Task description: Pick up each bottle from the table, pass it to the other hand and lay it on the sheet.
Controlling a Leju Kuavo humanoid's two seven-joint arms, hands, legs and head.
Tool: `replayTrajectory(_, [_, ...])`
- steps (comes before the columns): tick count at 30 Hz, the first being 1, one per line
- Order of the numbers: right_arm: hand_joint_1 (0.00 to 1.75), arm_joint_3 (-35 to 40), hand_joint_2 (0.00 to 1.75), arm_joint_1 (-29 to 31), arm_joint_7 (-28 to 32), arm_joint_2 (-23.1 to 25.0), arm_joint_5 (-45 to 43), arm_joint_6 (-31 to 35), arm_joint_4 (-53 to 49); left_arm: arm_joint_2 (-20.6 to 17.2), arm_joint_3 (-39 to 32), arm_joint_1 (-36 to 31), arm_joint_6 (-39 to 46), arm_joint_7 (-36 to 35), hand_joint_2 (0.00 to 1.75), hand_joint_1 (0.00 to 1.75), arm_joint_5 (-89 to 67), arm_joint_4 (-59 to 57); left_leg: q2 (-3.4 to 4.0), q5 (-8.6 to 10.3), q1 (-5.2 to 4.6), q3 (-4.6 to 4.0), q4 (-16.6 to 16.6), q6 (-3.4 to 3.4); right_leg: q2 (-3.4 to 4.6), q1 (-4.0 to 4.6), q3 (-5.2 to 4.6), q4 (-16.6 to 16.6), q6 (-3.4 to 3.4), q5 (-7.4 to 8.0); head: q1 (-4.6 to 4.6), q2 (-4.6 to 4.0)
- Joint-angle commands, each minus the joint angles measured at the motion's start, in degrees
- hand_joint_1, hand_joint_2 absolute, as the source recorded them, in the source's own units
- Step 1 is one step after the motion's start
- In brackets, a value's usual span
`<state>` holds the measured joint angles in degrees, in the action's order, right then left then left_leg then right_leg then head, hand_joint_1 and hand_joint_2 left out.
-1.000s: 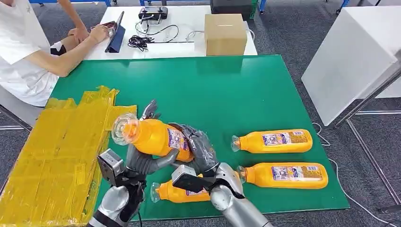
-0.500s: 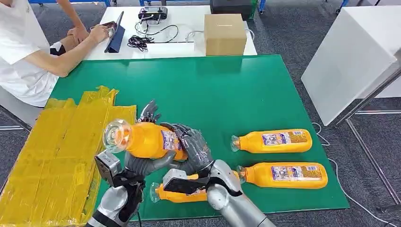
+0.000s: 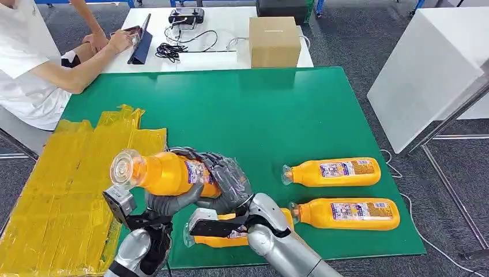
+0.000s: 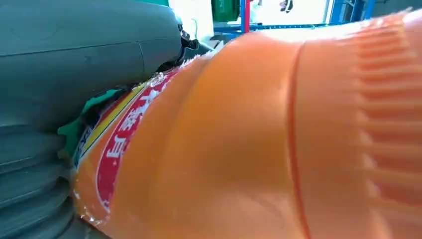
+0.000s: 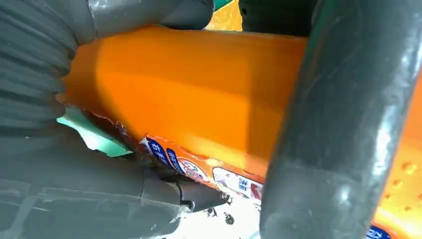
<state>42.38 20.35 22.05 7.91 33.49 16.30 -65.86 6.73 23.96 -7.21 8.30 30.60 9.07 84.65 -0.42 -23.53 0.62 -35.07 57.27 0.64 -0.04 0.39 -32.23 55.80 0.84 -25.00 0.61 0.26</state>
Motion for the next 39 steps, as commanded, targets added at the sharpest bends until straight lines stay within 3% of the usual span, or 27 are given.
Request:
replayTrajectory(1, [1.75, 0.8, 1.75, -0.6, 0.3, -1.4, -1.7, 1.1, 4.9, 1.7, -2.8, -2.6, 2.3, 0.7, 1.75, 1.75, 2.7, 0.9, -0.11, -0.05, 0.00, 0.24, -0.1, 0.01, -0.14, 0.00, 0.30, -0.1, 0.06, -0.08, 0.00, 0.00])
replayTrajectory(4, [1.75, -0.5, 1.75, -0.8, 0.0, -1.5, -2.1, 1.8, 4.6, 2.2, -4.3, -2.3, 4.0, 1.4, 1.75, 1.75, 4.3, 2.8, -0.09, -0.04, 0.00, 0.16, -0.1, 0.01, -0.11, 0.01, 0.22, -0.1, 0.05, -0.06, 0.02, 0.00])
replayTrajectory(5, [1.57, -1.1, 1.75, -1.0, -0.1, -1.4, -2.4, 2.2, 4.4, 2.3, -4.7, -2.3, 4.5, 1.5, 1.75, 1.75, 4.7, 3.3, -0.10, -0.09, 0.00, 0.30, -0.1, 0.01, -0.14, 0.01, 0.37, -0.1, 0.07, -0.11, 0.02, 0.00])
replayTrajectory(6, [0.21, -1.9, 1.75, -1.4, -0.1, -1.1, -3.0, 2.9, 4.0, 2.4, -5.3, -2.2, 5.3, 1.7, 1.75, 1.75, 5.2, 4.0, -0.12, -0.15, 0.01, 0.47, -0.1, 0.02, -0.17, 0.01, 0.56, -0.2, 0.09, -0.17, 0.00, 0.00])
replayTrajectory(7, [0.00, -2.3, 1.75, -1.7, 0.0, -1.1, -3.2, 3.4, 3.4, 2.4, -5.8, -2.2, 5.9, 1.7, 1.75, 1.75, 5.6, 4.4, -0.11, -0.12, 0.02, 0.38, -0.1, 0.01, -0.16, 0.02, 0.46, -0.1, 0.08, -0.14, 0.00, 0.00])
replayTrajectory(11, [0.00, -4.0, 1.75, -3.3, 0.8, -1.4, -4.4, 5.5, -1.3, 1.8, -8.1, -3.0, 8.8, 2.5, 1.75, 1.75, 5.4, 5.2, -0.11, -0.08, 0.01, 0.27, 0.0, 0.00, -0.15, 0.02, 0.33, -0.1, 0.06, -0.11, 0.02, 0.00])
replayTrajectory(17, [0.00, -6.7, 1.75, -6.9, 1.7, -3.4, -5.9, 8.0, -14.8, -1.0, -12.6, -6.9, 22.9, 7.0, 1.75, 1.75, -9.8, 1.6, -0.13, -0.08, -0.02, 0.18, 0.0, -0.01, -0.14, -0.01, 0.23, 0.0, 0.05, -0.13, 0.02, 0.00])
replayTrajectory(19, [0.00, -6.8, 1.75, -7.1, 1.7, -3.6, -5.8, 8.0, -15.8, -1.2, -13.1, -7.3, 22.9, 7.0, 1.75, 1.75, -9.5, 1.3, -0.17, -0.04, -0.01, 0.13, 0.0, 0.00, -0.15, 0.00, 0.19, 0.0, 0.05, -0.09, 0.02, 0.00])
replayTrajectory(22, [0.00, -7.8, 1.75, -7.9, 2.5, -3.7, -6.3, 8.8, -18.6, -2.9, -14.4, -9.7, 31.7, 5.9, 1.75, 1.75, -30.8, -3.4, -0.06, -0.09, -0.03, 0.31, -0.1, 0.01, -0.05, -0.02, 0.34, 0.0, 0.07, -0.11, 0.00, 0.00])
replayTrajectory(24, [0.00, -7.9, 1.75, -8.1, 3.0, -4.1, -7.4, 7.9, -20.6, 0.9, -23.7, -11.1, 31.7, 4.5, 1.75, 1.75, -54.9, -5.2, -0.14, -0.06, -0.02, 0.32, -0.1, 0.00, -0.14, -0.02, 0.37, -0.1, 0.06, -0.11, 0.02, 0.00])
replayTrajectory(34, [0.00, -8.0, 1.75, -8.1, 2.9, -4.1, -7.5, 7.7, -21.1, 0.4, -24.2, -11.9, 31.7, 5.3, 1.75, 1.75, -54.0, -6.4, 0.00, -0.06, 0.00, 0.27, -0.1, 0.00, -0.06, 0.00, 0.29, -0.1, 0.04, -0.08, 0.02, 0.00])
replayTrajectory(35, [0.00, -7.9, 1.75, -8.0, 3.2, -4.1, -8.5, 6.8, -20.7, 0.4, -25.3, -11.9, 31.7, 3.1, 1.75, 1.75, -62.7, -6.8, 0.02, 0.00, -0.02, 0.11, 0.0, 0.00, -0.04, -0.02, 0.11, 0.0, 0.03, -0.03, 0.00, 0.00])
replayTrajectory(36, [0.00, -8.0, 1.75, -8.0, 3.7, -4.4, -10.1, 5.4, -21.1, -1.9, -24.0, -13.5, 31.7, -1.3, 1.75, 1.75, -68.8, -10.5, -0.06, -0.08, 0.00, 0.31, 0.0, 0.00, -0.13, 0.01, 0.36, -0.1, 0.06, -0.12, 0.02, 0.00])
replayTrajectory(38, [0.00, -8.8, 1.75, -8.4, 4.1, -4.5, -10.4, 5.1, -22.4, -9.9, -17.1, -19.3, 31.1, -11.1, 1.75, 1.75, -76.1, -21.3, -0.09, -0.01, -0.04, 0.19, -0.1, 0.01, -0.09, -0.03, 0.20, 0.0, 0.04, -0.05, 0.02, 0.00])
replayTrajectory(39, [0.00, -8.9, 1.75, -8.6, 4.0, -4.7, -10.3, 4.7, -23.0, -11.8, -15.1, -21.7, 29.3, -13.0, 1.75, 1.75, -76.1, -25.4, -0.07, 0.01, -0.02, 0.23, -0.1, -0.01, -0.09, -0.01, 0.23, -0.1, 0.03, -0.04, 0.02, 0.00])
